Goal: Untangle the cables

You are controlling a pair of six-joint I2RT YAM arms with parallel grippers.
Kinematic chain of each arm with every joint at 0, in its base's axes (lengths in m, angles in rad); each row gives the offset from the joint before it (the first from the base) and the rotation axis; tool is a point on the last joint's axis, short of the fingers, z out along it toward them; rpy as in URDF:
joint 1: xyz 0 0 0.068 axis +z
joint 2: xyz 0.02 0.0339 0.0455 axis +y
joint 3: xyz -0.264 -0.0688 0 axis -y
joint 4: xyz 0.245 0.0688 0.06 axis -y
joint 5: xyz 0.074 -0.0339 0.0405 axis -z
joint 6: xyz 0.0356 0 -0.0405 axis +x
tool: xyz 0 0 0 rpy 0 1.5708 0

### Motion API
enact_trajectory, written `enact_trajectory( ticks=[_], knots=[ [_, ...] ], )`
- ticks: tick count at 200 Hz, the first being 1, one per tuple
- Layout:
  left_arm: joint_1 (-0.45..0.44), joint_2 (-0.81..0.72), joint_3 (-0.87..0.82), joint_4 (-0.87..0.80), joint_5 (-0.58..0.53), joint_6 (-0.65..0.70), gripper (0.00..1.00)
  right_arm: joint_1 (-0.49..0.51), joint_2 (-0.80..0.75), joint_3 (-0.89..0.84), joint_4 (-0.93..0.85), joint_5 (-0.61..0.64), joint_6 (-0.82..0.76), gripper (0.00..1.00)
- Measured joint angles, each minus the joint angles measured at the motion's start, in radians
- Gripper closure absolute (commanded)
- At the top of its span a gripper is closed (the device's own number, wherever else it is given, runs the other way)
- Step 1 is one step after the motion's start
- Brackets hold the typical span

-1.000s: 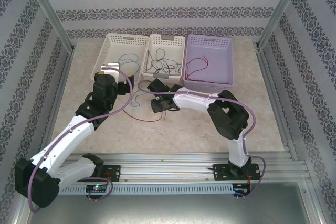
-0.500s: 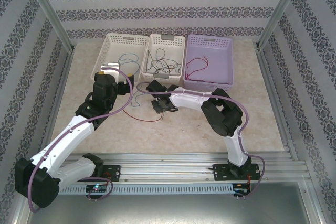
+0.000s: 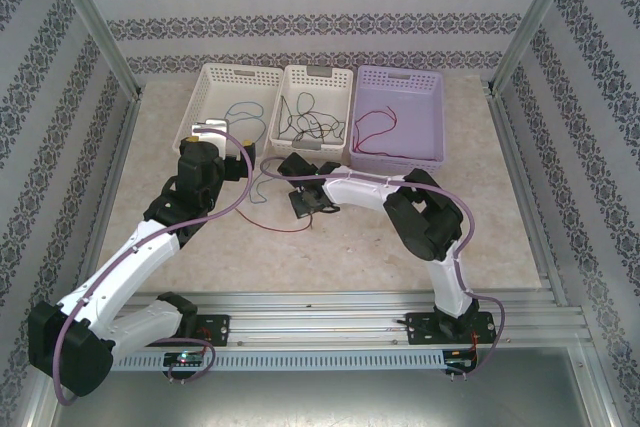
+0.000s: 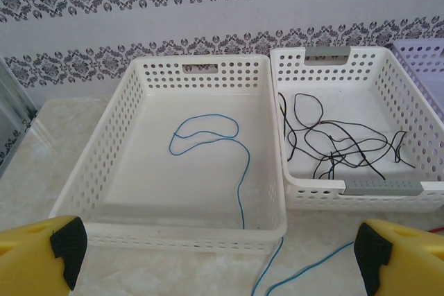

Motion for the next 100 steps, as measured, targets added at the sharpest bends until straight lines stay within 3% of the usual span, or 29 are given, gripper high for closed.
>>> enact_trajectory(
  ticks=[34,43,100],
  knots=[
    [0.000,0.000,0.000,0.000,0.000,0.000,0.00,0.043,-0.069,0.000,-0.063,0.046,-0.020,0.96],
    [0.000,0.000,0.000,0.000,0.000,0.000,0.00,0.055,-0.098,0.000,-0.075,0.054,-0.024,1.00],
    [0.000,0.000,0.000,0.000,0.000,0.000,0.00,0.066,-0.292,-0.057,-0.081,0.034,-0.022,1.00]
  ],
)
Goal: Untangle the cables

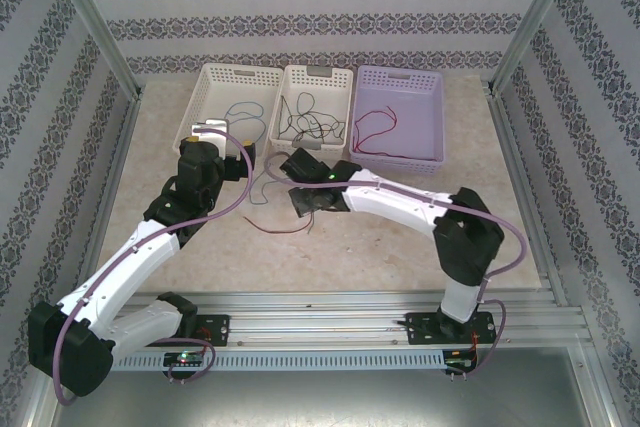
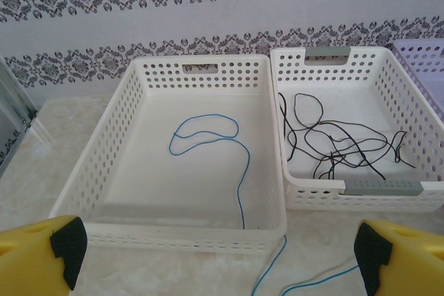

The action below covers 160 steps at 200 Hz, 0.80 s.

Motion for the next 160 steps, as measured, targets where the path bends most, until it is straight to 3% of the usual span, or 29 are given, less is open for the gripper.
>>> enact_trajectory(
  ticks=[82,117,160],
  knots=[
    [0.000,0.007,0.000,-0.002,0.000,0.000,0.00,-0.051,-0.397,0.003,-0.037,-0.071,0.005,1.00],
    [0.000,0.027,0.008,-0.006,0.008,0.000,0.00,-0.288,-0.473,0.056,-0.058,-0.133,0.021,1.00],
    [0.000,0.047,0.016,-0.011,0.023,-0.001,0.00,-0.549,-0.404,0.167,-0.067,-0.217,0.031,1.00]
  ],
)
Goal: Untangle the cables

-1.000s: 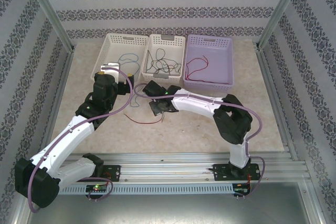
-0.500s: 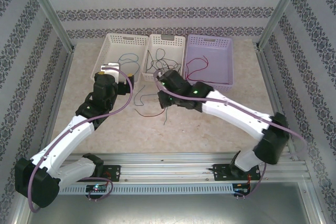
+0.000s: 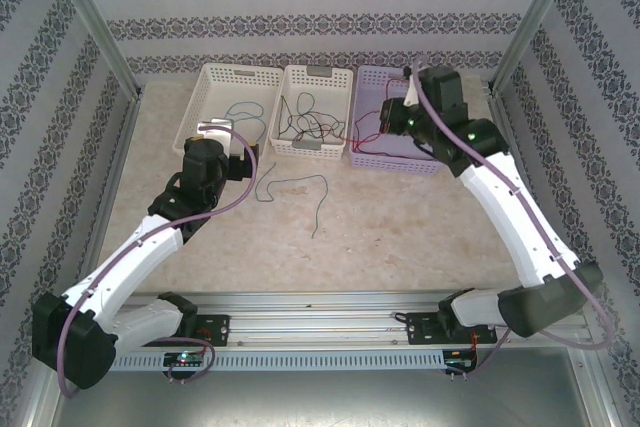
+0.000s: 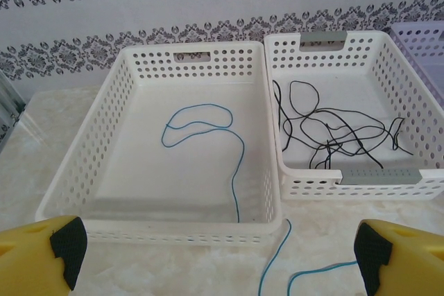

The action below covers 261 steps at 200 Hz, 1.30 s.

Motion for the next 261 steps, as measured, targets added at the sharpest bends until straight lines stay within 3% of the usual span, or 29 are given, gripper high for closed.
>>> enact_trajectory(
  ticks=[38,69,111,172,225,261],
  knots=[
    [0.000,0.028,0.006,-0.006,0.014,0.000,0.00,-0.161,0.165,0.077,0.011,-0.064,0.025,1.00],
    [-0.001,0.037,0.010,-0.011,0.024,0.000,0.00,-0.225,0.344,0.188,0.002,-0.027,0.025,1.00],
    [-0.001,0.041,0.014,-0.015,0.036,0.000,0.00,-0.220,0.441,0.212,0.005,0.068,0.015,1.00],
    [-0.001,0.059,0.021,-0.025,0.059,0.000,0.00,-0.204,0.640,0.241,0.000,0.090,0.013,1.00],
    [-0.001,0.068,0.025,-0.032,0.067,0.000,0.00,-0.170,0.756,0.244,-0.032,0.021,0.011,1.00],
    [-0.001,0.072,0.029,-0.034,0.071,0.000,0.00,-0.163,0.843,0.361,-0.091,-0.046,-0.001,0.97]
  ],
)
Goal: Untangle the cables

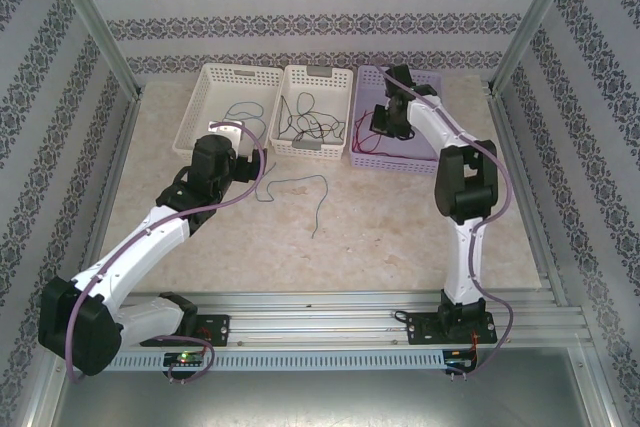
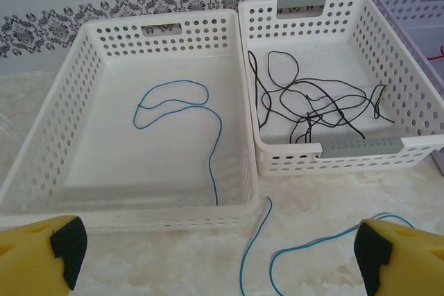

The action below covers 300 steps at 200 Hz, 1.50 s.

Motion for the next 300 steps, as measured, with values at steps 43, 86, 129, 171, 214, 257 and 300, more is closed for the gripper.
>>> enact_trajectory(
  ticks=[43,86,129,171,214,257,300],
  knots=[
    [-0.011,0.000,0.000,-0.003,0.009,0.000,0.00,0.005,0.082,0.051,-0.070,-0.038,-0.010,0.83],
    [-0.021,0.012,0.002,-0.004,0.018,0.000,0.00,0.011,-0.077,-0.090,-0.017,-0.038,-0.005,0.64],
    [-0.082,0.080,0.051,-0.041,0.023,-0.019,0.01,0.022,-0.445,-0.230,0.082,0.012,-0.015,0.46],
    [-0.262,0.299,0.219,-0.148,-0.011,-0.034,0.00,0.092,-0.813,-0.454,0.170,0.071,-0.056,0.38],
    [-0.359,0.488,0.299,-0.269,-0.041,-0.080,0.00,0.117,-1.152,-0.749,0.184,0.096,-0.069,0.02],
    [-0.399,0.661,0.417,-0.317,-0.029,-0.172,0.00,0.125,-1.415,-0.828,0.130,0.115,-0.103,0.02],
    [-0.410,0.832,0.561,-0.341,-0.009,-0.287,0.00,0.129,-1.587,-0.829,0.046,0.125,-0.116,0.02]
  ],
)
